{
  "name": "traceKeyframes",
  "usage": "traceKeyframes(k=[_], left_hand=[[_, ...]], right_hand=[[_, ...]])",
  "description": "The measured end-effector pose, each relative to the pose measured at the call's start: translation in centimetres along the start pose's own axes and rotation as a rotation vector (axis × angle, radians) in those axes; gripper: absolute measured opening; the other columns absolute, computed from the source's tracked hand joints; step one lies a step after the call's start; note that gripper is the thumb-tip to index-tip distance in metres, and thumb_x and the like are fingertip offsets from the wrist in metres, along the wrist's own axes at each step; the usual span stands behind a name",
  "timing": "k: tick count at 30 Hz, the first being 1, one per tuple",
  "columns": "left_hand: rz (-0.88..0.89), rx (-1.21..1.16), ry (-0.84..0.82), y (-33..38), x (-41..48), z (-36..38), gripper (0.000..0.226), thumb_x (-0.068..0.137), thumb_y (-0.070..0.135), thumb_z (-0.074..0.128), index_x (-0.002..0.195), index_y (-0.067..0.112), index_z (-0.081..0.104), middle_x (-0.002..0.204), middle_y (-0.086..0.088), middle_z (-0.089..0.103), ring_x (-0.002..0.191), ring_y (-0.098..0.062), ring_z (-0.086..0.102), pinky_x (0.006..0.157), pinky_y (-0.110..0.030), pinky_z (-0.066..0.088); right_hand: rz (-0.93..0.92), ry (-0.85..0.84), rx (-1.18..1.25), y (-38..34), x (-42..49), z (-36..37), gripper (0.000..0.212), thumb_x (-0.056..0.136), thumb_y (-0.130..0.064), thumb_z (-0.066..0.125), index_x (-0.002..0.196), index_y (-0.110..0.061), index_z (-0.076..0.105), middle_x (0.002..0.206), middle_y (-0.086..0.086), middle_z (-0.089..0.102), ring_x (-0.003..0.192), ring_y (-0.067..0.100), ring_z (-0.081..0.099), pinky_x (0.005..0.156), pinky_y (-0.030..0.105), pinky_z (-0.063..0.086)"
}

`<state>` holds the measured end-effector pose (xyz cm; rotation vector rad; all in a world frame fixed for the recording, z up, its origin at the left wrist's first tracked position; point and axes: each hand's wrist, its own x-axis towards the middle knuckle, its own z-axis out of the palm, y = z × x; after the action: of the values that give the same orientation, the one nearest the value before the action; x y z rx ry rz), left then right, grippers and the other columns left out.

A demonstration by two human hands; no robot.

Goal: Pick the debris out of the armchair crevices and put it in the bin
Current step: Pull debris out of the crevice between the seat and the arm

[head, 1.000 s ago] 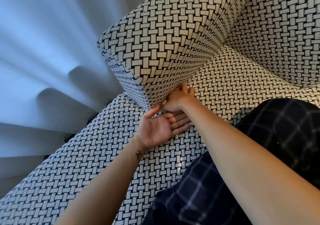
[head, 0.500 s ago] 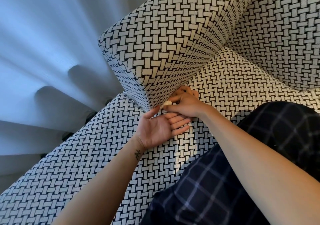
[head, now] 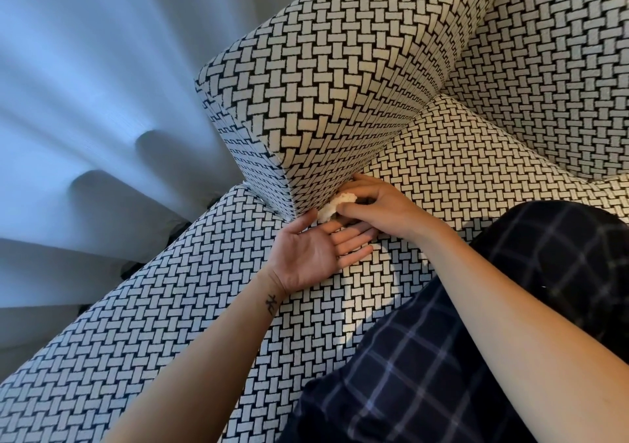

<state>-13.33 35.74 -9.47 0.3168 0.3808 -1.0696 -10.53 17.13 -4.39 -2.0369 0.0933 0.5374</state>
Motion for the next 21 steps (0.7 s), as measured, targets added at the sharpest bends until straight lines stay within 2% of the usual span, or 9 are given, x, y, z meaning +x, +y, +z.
traceKeyframes(k=[3,6,12,16,19,21], left_hand=[[-0.006,-0.032,0.044,-0.1,-0.2,0.1,0.064,0.103,0.045,0.033,0.151,0.003,0.039,0.159,-0.031,0.03,0.151,-0.042,0.026,0.126,-0.056,0.009],[0.016,0.002,0.038,-0.1,-0.4,0.5,0.063,0.102,0.041,0.04,0.154,0.006,0.034,0.161,-0.022,0.028,0.153,-0.036,0.021,0.126,-0.054,0.014],[0.068,0.082,0.021,-0.2,-0.9,1.2,0.049,0.098,0.02,0.049,0.142,-0.001,0.05,0.151,-0.021,0.043,0.144,-0.031,0.039,0.122,-0.047,0.029],[0.113,0.027,0.064,-0.6,-1.5,0.9,0.047,0.097,0.008,0.049,0.141,-0.009,0.049,0.146,-0.026,0.051,0.138,-0.032,0.049,0.122,-0.043,0.031],[0.143,-0.024,0.074,-0.8,-2.1,0.4,0.041,0.095,0.005,0.05,0.133,-0.01,0.056,0.136,-0.026,0.058,0.129,-0.034,0.057,0.121,-0.043,0.032],[0.148,0.004,0.099,-0.9,-2.7,-0.2,0.039,0.095,0.006,0.051,0.129,-0.011,0.06,0.134,-0.025,0.059,0.128,-0.035,0.057,0.12,-0.044,0.033]], right_hand=[[0.0,-0.094,-0.024,-0.3,-1.1,-0.3,0.023,0.089,-0.031,0.075,0.11,-0.038,0.075,0.142,-0.025,0.052,0.147,-0.003,0.018,0.121,0.034,0.008],[-0.014,-0.112,-0.148,-0.3,-1.8,0.1,0.026,0.088,-0.031,0.074,0.111,-0.043,0.073,0.148,-0.029,0.044,0.149,-0.004,0.011,0.121,0.039,0.001],[-0.119,-0.052,-0.496,-0.1,-2.0,1.8,0.042,0.094,-0.039,0.062,0.135,-0.049,0.059,0.159,-0.019,0.033,0.152,0.007,0.002,0.12,0.041,-0.002],[-0.1,-0.066,-0.471,-0.1,-2.0,1.8,0.049,0.093,-0.04,0.061,0.141,-0.048,0.053,0.159,-0.019,0.031,0.152,0.005,0.002,0.121,0.042,-0.002],[-0.06,-0.053,-0.325,-0.2,-1.7,1.4,0.043,0.097,-0.04,0.056,0.14,-0.043,0.055,0.158,-0.021,0.035,0.152,0.003,0.007,0.123,0.045,-0.001],[-0.055,-0.015,-0.333,-0.3,-1.4,1.5,0.042,0.098,-0.038,0.053,0.14,-0.038,0.058,0.157,-0.02,0.04,0.152,0.005,0.012,0.122,0.043,0.003]])
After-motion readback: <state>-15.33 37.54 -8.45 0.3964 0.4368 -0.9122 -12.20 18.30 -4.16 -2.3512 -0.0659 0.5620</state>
